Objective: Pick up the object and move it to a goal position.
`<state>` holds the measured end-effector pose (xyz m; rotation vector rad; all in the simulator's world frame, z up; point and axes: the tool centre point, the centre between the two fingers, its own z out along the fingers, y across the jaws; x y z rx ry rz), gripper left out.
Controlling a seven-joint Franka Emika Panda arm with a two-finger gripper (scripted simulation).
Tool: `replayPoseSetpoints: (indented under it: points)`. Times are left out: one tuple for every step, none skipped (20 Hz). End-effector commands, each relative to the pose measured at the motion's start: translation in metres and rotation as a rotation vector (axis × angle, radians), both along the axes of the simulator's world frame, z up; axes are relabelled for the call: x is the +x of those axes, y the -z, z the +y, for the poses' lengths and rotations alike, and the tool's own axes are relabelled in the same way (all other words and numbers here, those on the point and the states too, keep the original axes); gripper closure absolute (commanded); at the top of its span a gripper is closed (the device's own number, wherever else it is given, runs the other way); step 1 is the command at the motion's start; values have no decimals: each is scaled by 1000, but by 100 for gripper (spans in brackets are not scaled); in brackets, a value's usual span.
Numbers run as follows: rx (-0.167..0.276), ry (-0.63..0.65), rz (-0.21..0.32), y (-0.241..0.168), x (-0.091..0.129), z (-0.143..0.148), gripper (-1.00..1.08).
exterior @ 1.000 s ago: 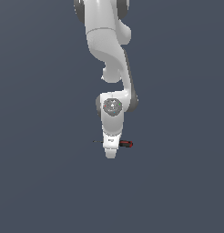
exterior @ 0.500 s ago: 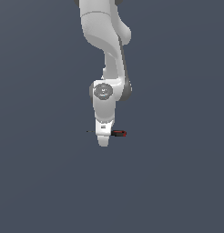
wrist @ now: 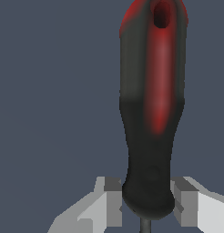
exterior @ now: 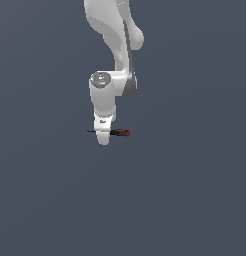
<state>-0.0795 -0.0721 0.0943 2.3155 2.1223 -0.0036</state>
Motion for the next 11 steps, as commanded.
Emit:
replayPoseSetpoints:
  points:
    - [0,-1,-1,-8,-10,-8,108]
    - [0,-1,-1,-11,-14,-10,108]
    - [0,-1,-1,-13,-17,-13,108]
    - [0,-1,-1,-15,-19,-15,108]
    - [1,-1,-1,-17,-21,-17,108]
    - [1,-1,-1,-18,-23,-18,108]
    - [1,-1,-1,-19,-25,-19,108]
    - [1,-1,-1,-20,-26,-20,108]
    - [1,-1,-1,-21,-26,-21,108]
    - [2,-1,-1,-22,-27,-22,108]
    - [2,-1,-1,-22,-27,-22,108]
